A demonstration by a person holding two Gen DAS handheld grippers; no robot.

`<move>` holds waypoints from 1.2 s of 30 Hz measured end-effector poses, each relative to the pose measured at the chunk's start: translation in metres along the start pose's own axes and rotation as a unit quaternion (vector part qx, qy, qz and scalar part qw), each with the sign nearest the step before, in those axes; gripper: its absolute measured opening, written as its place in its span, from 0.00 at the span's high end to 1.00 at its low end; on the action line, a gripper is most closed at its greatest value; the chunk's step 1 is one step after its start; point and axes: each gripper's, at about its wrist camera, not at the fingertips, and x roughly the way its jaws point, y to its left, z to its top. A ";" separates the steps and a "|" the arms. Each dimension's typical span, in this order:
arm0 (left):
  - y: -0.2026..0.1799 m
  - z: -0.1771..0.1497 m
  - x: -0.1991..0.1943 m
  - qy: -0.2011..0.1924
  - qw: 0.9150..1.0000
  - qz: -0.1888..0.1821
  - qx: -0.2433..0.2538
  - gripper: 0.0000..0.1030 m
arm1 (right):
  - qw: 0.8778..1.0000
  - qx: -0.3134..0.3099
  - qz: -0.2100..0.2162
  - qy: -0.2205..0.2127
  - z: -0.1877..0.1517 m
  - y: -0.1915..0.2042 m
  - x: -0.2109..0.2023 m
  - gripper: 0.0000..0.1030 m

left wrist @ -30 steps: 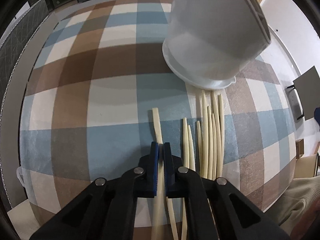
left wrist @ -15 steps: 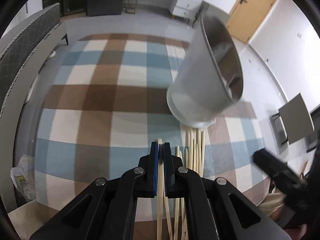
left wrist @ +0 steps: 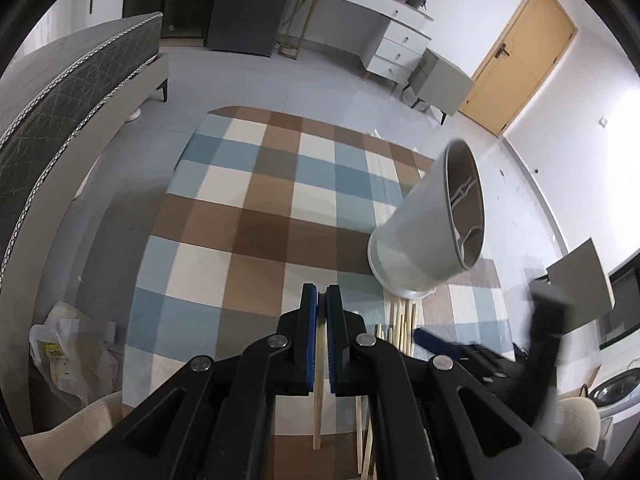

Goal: Organize utensils
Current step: 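Close the left tool on one chopstick while the right tool grasps another chopstick, then lift both held chopsticks and carry them above the grey holder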

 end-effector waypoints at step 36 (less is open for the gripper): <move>-0.028 -0.008 -0.027 -0.009 0.998 0.016 0.066 1.00 | 0.978 -0.016 0.027 -0.205 -0.022 0.006 -0.093 0.95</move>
